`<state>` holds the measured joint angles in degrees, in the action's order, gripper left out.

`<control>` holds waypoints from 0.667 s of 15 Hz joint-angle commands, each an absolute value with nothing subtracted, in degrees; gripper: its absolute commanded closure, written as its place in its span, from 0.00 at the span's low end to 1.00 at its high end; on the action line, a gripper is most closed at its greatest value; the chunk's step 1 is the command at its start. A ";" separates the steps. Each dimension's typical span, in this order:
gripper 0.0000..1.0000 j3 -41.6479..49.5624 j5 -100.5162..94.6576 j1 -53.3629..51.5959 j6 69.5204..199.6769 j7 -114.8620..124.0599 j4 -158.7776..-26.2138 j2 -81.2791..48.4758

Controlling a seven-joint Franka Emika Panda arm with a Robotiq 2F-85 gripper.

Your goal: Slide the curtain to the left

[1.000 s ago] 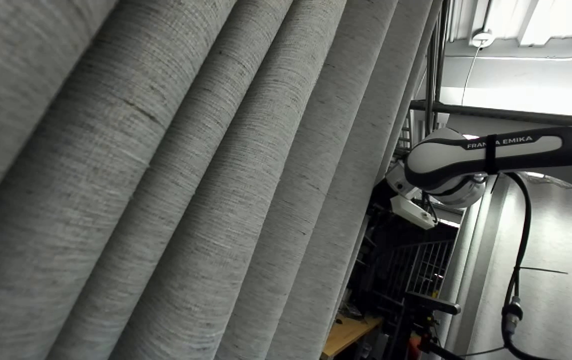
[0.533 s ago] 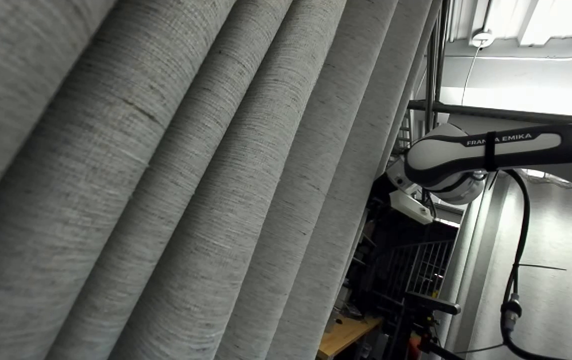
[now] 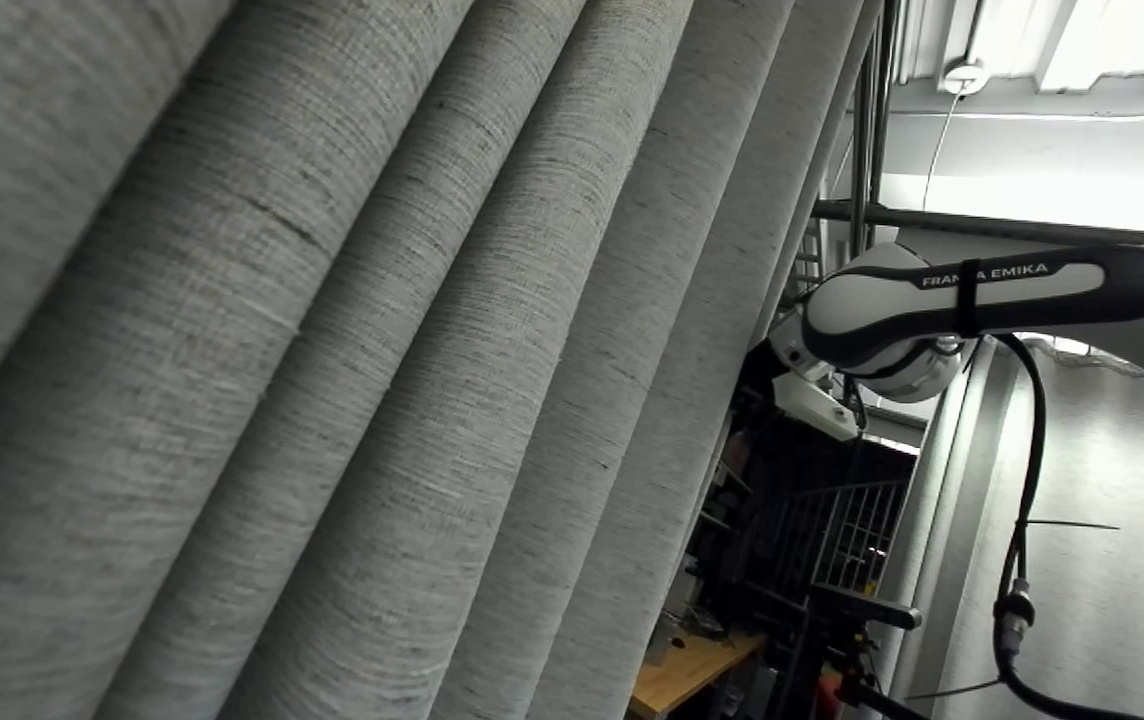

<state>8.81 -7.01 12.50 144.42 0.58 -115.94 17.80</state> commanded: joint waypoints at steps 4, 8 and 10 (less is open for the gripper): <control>0.00 8.33 -8.20 12.59 147.00 2.42 -111.08 15.05; 0.42 8.27 -8.43 12.62 147.54 2.59 -110.00 13.98; 0.58 8.17 -8.72 12.67 148.07 2.87 -109.68 13.58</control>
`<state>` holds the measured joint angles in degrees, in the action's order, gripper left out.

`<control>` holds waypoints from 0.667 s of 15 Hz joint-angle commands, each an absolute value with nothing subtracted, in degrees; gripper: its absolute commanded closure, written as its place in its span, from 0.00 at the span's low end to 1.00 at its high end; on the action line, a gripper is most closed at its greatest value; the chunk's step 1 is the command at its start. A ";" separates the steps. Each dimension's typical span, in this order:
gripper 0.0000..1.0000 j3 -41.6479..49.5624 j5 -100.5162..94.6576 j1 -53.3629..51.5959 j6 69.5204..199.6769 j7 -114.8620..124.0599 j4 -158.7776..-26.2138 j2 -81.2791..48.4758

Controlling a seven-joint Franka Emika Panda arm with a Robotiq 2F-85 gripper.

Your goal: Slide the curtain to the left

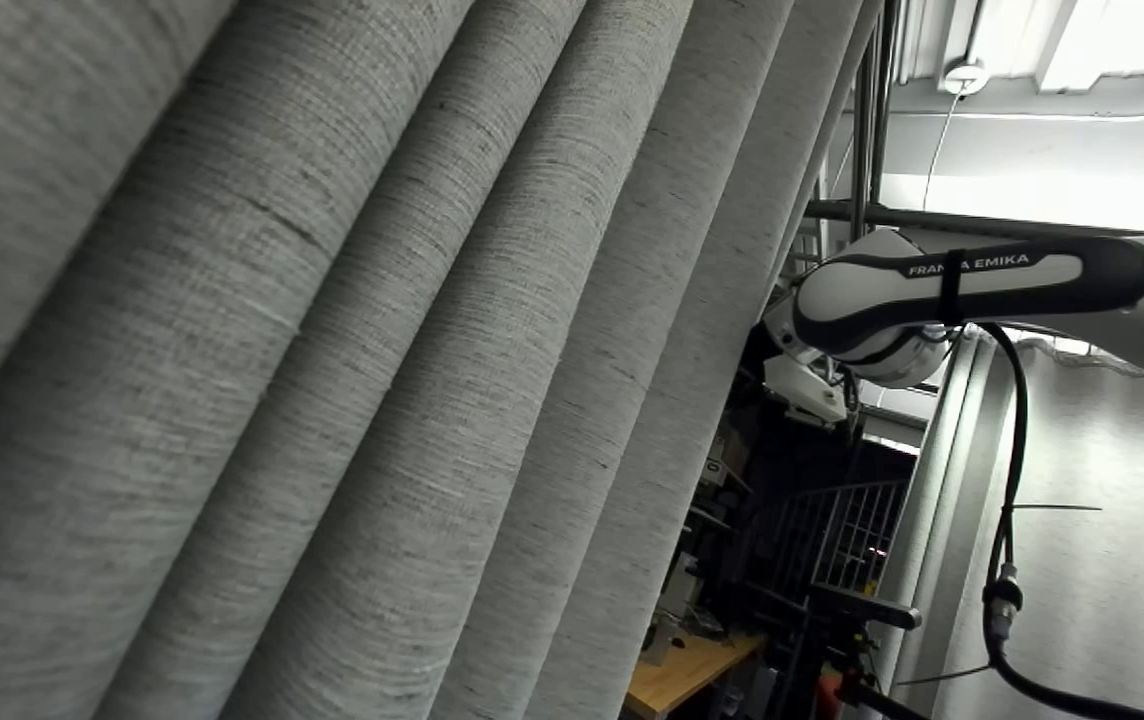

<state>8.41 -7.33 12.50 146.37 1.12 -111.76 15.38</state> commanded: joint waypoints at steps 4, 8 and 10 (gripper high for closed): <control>0.87 7.89 -8.52 12.29 148.06 2.90 -109.63 13.08; 1.00 6.89 -7.21 10.85 146.63 2.13 -110.16 13.21; 1.00 5.67 -6.81 9.35 146.16 1.43 -110.95 13.45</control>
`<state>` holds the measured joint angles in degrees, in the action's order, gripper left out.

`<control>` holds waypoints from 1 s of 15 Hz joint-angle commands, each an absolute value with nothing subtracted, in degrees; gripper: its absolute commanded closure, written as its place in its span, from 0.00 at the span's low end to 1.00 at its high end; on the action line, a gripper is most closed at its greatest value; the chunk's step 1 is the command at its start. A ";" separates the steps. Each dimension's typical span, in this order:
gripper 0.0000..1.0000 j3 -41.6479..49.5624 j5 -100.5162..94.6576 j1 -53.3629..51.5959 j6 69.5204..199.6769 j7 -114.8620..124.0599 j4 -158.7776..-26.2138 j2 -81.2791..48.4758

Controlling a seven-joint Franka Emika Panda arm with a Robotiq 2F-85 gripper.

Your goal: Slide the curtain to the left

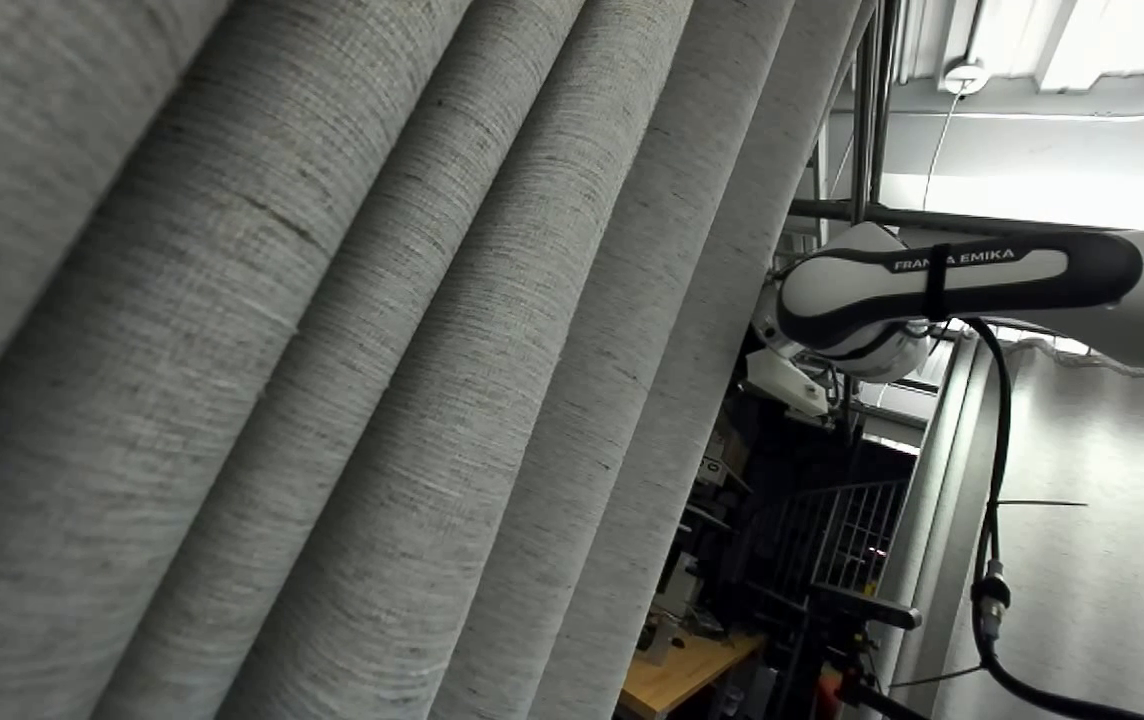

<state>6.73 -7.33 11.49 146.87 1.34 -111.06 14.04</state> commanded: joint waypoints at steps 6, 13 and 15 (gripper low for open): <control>1.00 -0.27 -6.99 3.31 145.55 0.34 -114.42 13.84; 1.00 -5.21 -6.42 -2.58 147.26 -2.39 -118.13 16.08; 1.00 -5.85 -6.19 -3.90 148.06 -3.68 -119.01 17.12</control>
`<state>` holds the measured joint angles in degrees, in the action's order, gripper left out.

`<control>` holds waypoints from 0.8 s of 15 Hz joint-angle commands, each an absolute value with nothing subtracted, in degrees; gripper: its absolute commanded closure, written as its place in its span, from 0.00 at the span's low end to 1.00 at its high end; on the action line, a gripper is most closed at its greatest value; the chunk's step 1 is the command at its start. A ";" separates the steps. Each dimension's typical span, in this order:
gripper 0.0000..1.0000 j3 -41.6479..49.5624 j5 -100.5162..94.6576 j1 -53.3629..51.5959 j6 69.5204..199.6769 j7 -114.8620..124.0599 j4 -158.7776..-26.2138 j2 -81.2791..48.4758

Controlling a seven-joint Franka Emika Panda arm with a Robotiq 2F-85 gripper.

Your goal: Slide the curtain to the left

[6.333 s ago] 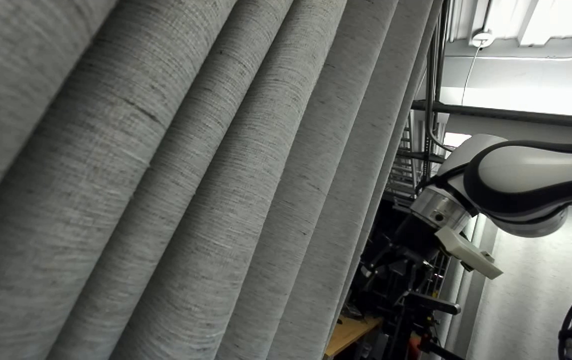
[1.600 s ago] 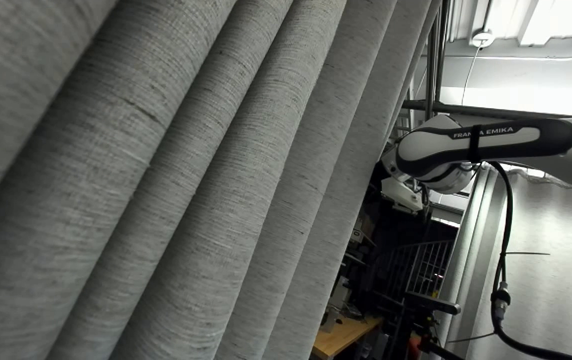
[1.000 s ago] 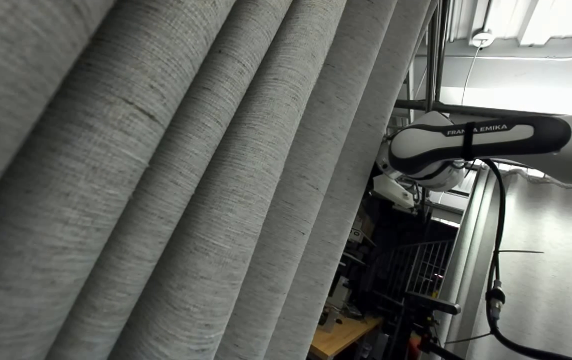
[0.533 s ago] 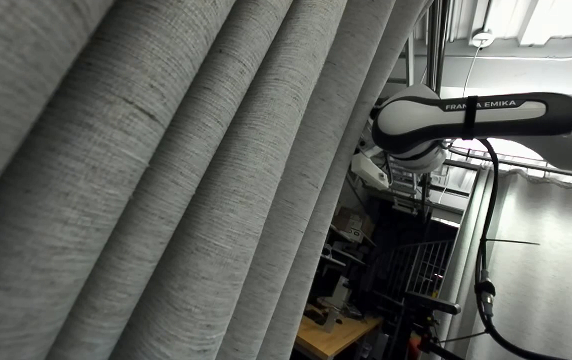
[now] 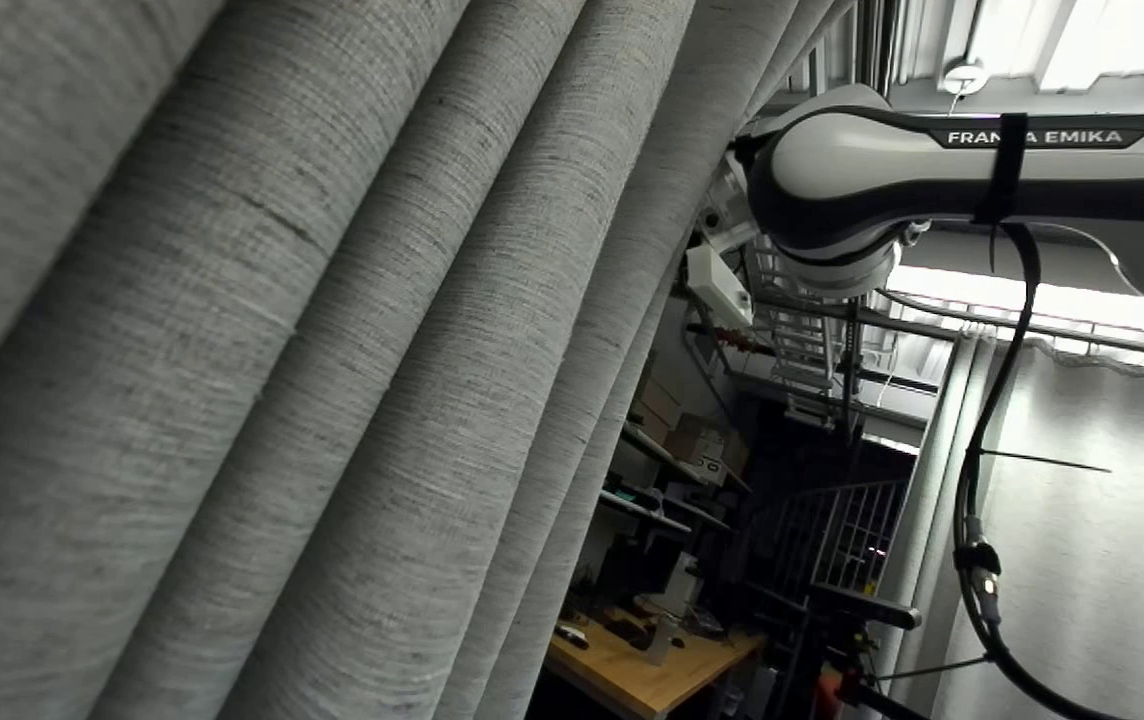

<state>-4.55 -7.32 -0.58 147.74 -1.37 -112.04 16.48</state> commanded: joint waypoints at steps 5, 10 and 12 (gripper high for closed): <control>1.00 -6.97 -6.01 -7.02 150.45 -6.69 -123.01 20.52; 1.00 -6.91 -5.48 -9.74 153.17 -9.51 -126.70 23.19; 1.00 -6.65 -5.36 -10.64 154.69 -10.68 -127.80 23.64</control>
<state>-6.18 -7.32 -6.88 154.04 -8.10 -120.52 23.57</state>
